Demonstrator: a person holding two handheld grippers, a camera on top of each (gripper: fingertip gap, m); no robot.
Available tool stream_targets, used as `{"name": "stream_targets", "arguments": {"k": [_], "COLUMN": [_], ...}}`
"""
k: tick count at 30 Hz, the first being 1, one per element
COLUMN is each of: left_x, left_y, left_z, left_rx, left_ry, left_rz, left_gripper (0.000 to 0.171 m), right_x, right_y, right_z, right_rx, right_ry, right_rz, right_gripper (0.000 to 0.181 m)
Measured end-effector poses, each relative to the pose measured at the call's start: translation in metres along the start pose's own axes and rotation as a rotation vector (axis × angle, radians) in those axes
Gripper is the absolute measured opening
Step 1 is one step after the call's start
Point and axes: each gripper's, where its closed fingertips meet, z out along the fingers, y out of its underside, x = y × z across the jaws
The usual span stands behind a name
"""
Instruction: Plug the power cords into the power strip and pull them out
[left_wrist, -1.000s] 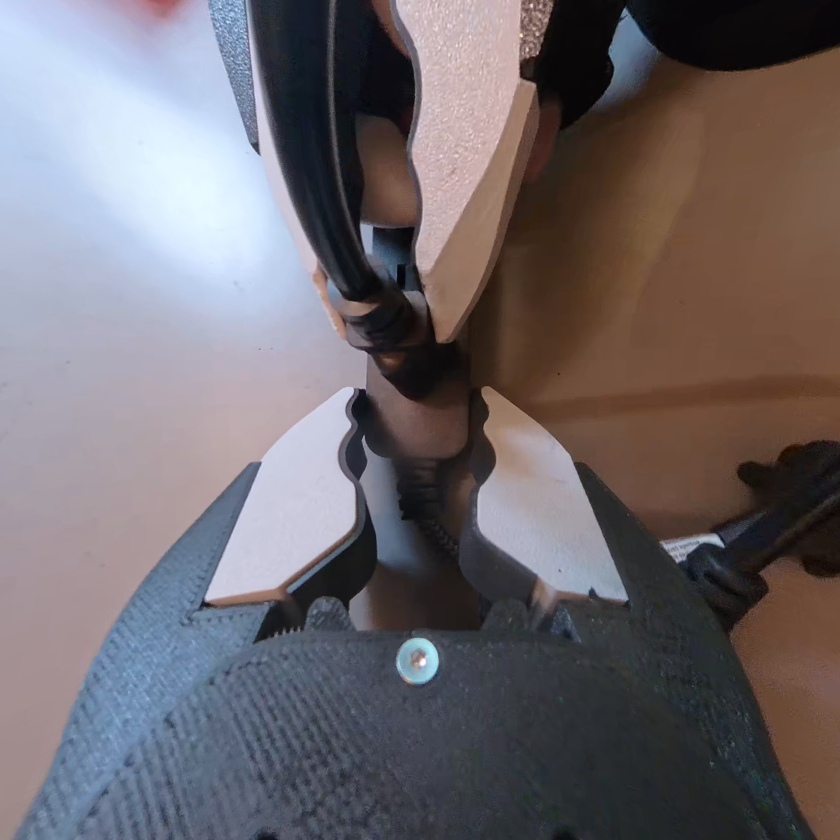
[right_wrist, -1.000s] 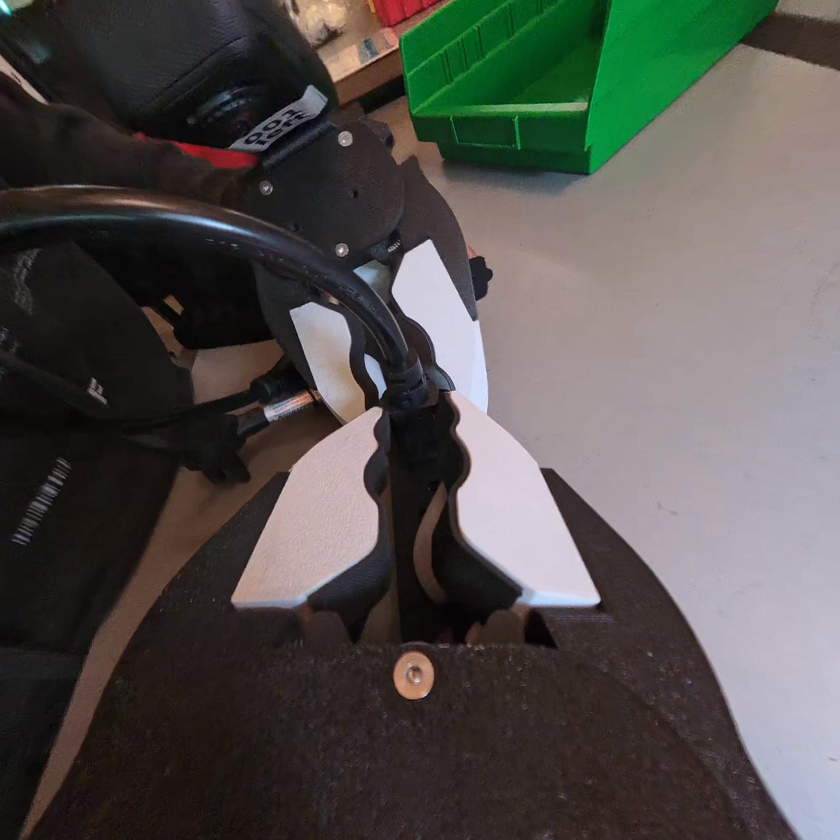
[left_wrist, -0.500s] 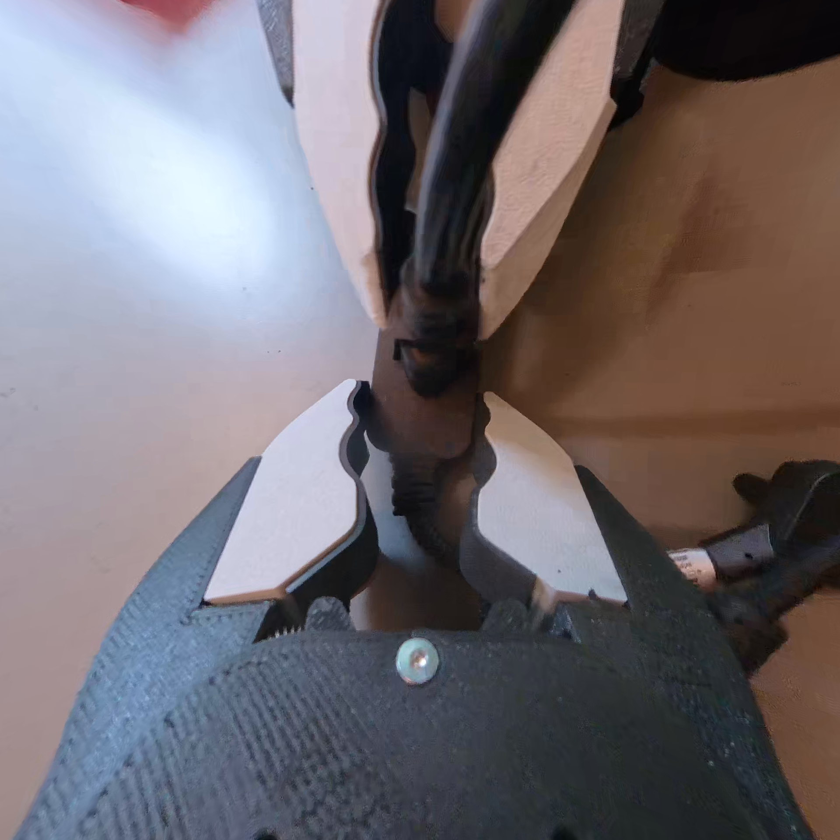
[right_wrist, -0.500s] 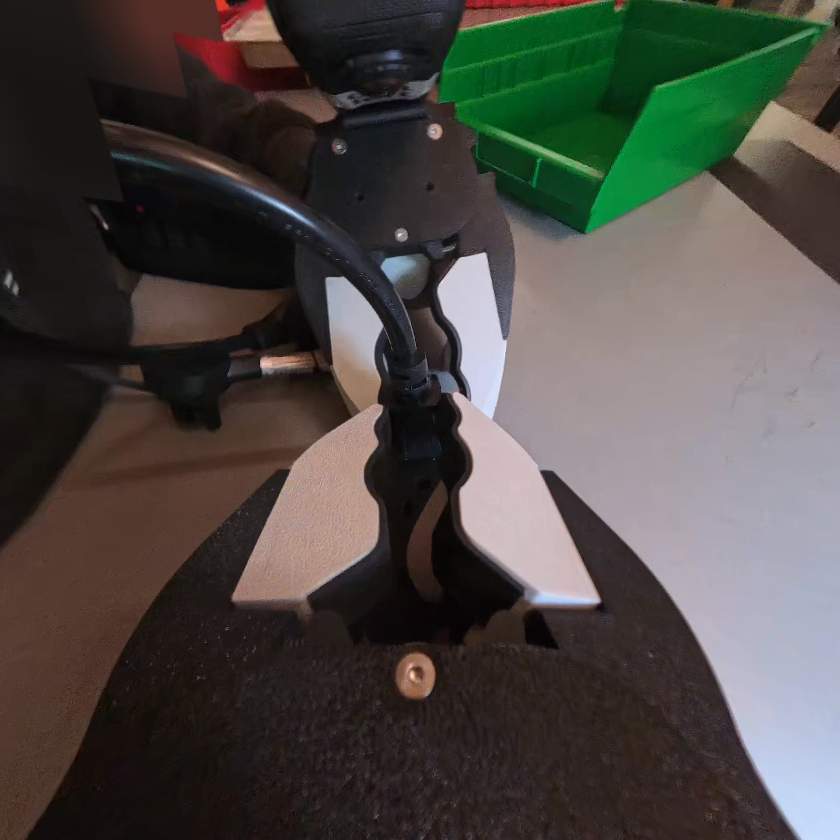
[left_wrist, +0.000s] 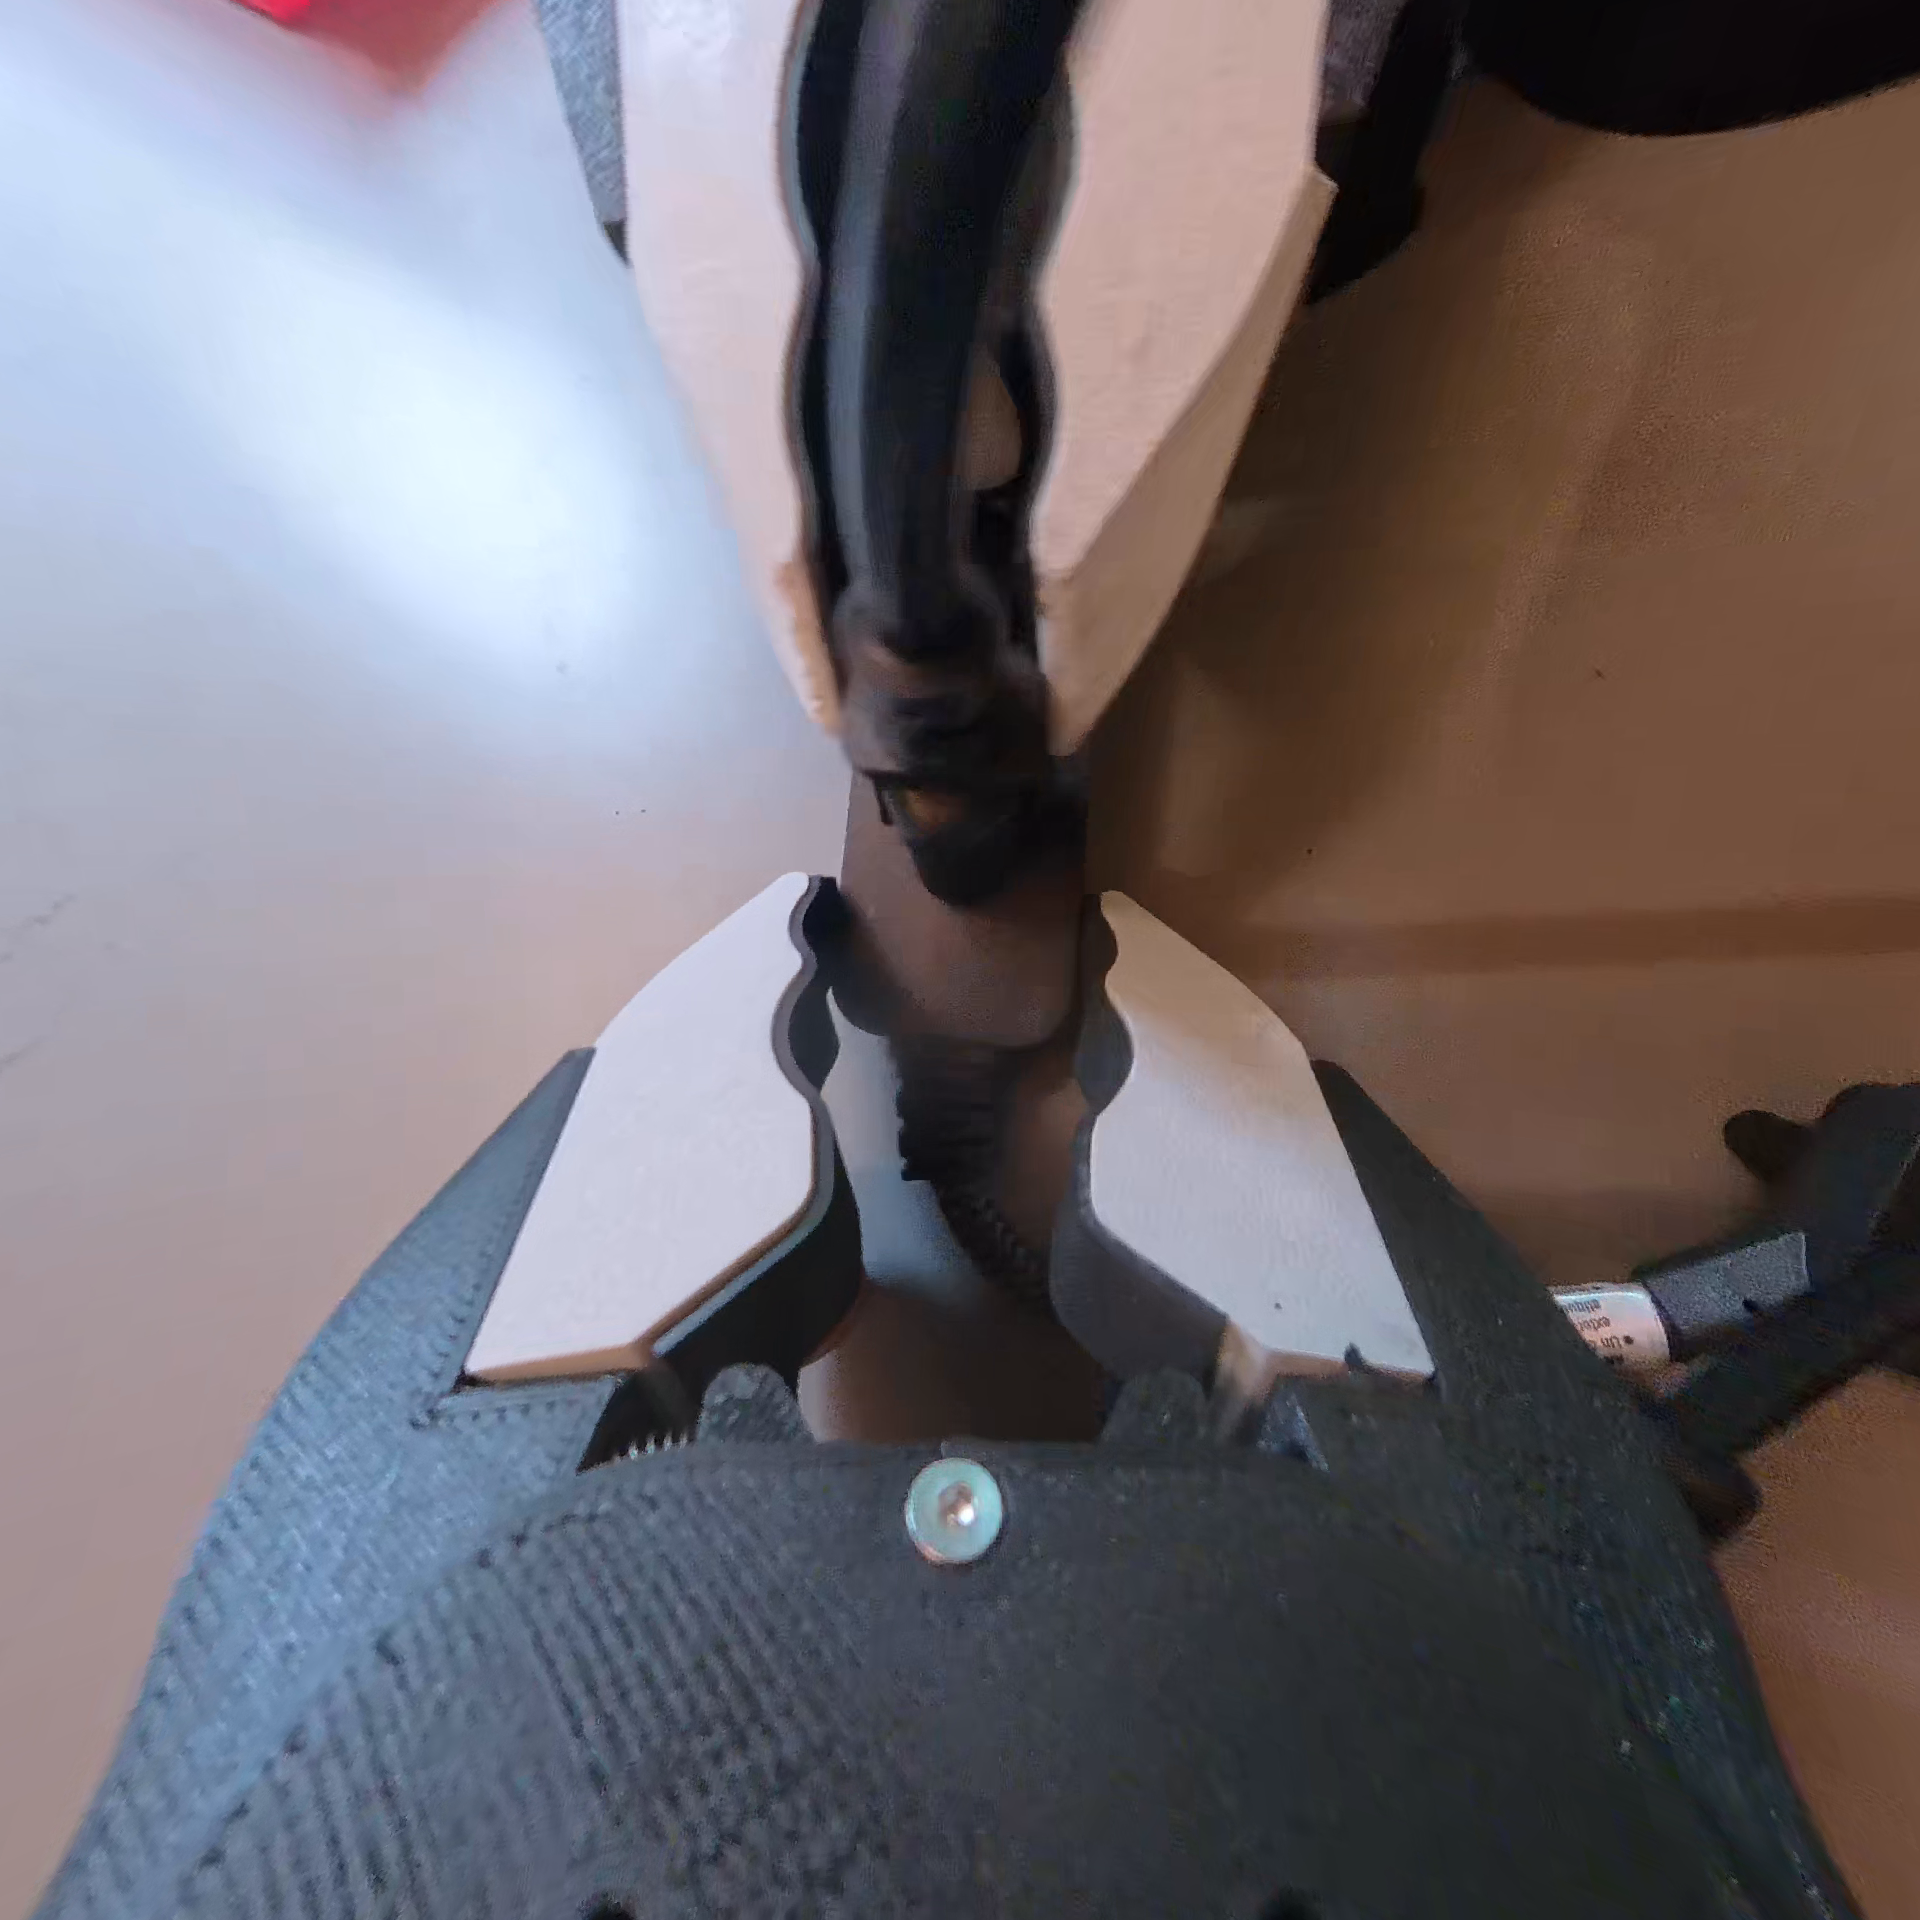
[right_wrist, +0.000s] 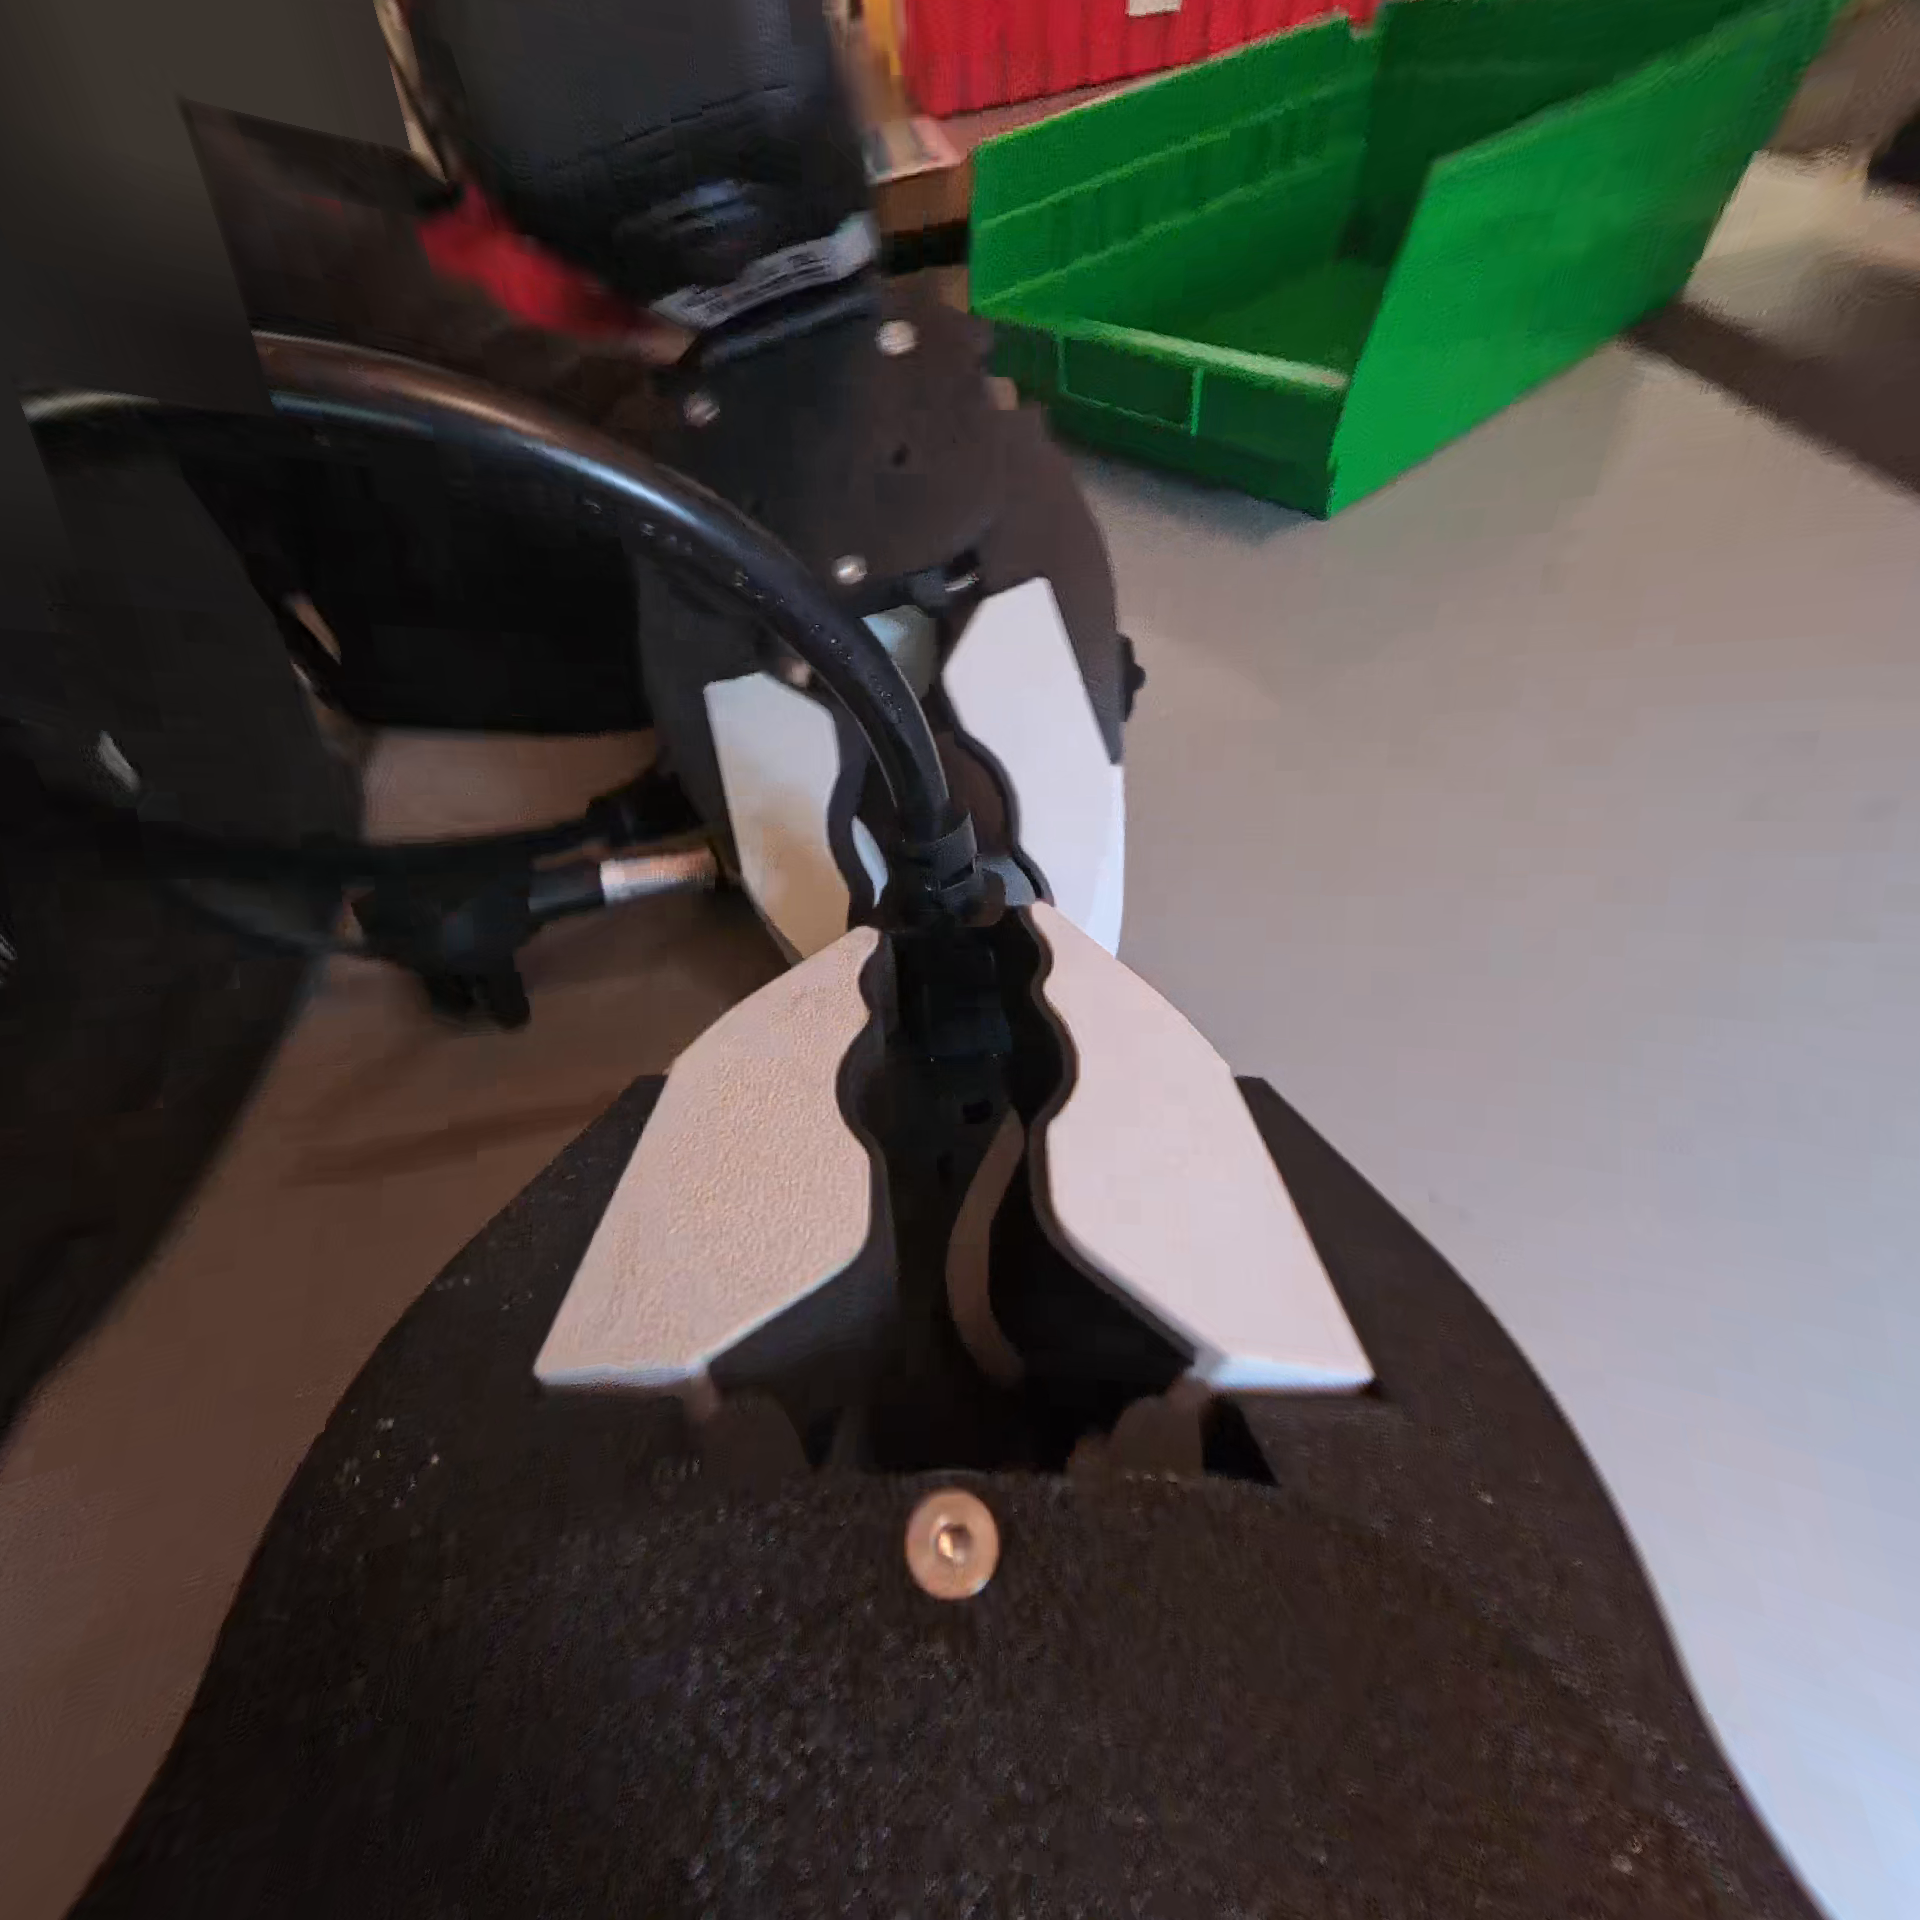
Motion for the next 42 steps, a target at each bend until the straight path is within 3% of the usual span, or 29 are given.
{"name": "stream_targets", "arguments": {"k": [3, 4, 7, 9, 13, 16, 20, 24, 26, 42], "left_x": [0.001, 0.000, -0.004, -0.001, -0.002, 0.000, -0.006, -0.001, -0.001, 0.003], "left_y": [0.000, 0.000, -0.001, -0.001, 0.001, -0.004, -0.009, -0.008, -0.011, -0.009], "left_z": [-0.001, -0.002, -0.004, -0.003, -0.001, -0.007, -0.014, -0.011, -0.012, -0.002], "left_rx": [0.002, 0.002, 0.024, 0.020, -0.026, 0.013, 0.089, 0.088, 0.104, 0.065], "left_ry": [0.010, 0.007, -0.003, -0.002, -0.015, 0.017, 0.043, 0.080, 0.087, 0.051], "left_rz": [-0.047, -0.041, -0.028, 0.006, 0.014, -0.047, -0.102, -0.115, -0.120, -0.058], "left_gripper": [0.046, 0.046, 0.046, 0.045, 0.046, 0.046, 0.045, 0.045, 0.045, 0.045], "right_x": [0.008, 0.008, -0.004, -0.010, 0.004, 0.009, 0.007, 0.005, 0.008, 0.004], "right_y": [0.001, 0.001, -0.004, -0.002, 0.000, -0.004, -0.010, -0.003, 0.008, 0.013], "right_z": [-0.002, -0.002, -0.003, -0.003, -0.002, -0.007, -0.011, -0.010, -0.009, 0.004], "right_rx": [0.024, 0.016, -0.027, -0.044, -0.021, 0.041, 0.036, -0.025, -0.102, -0.136], "right_ry": [-0.031, -0.014, 0.053, 0.044, 0.015, -0.028, 0.018, 0.026, 0.056, 0.024], "right_rz": [0.211, 0.186, -0.127, -0.203, 0.071, 0.238, 0.041, -0.033, -0.078, -0.108], "right_gripper": [0.020, 0.020, 0.019, 0.018, 0.017, 0.017, 0.017, 0.019, 0.030, 0.033]}}
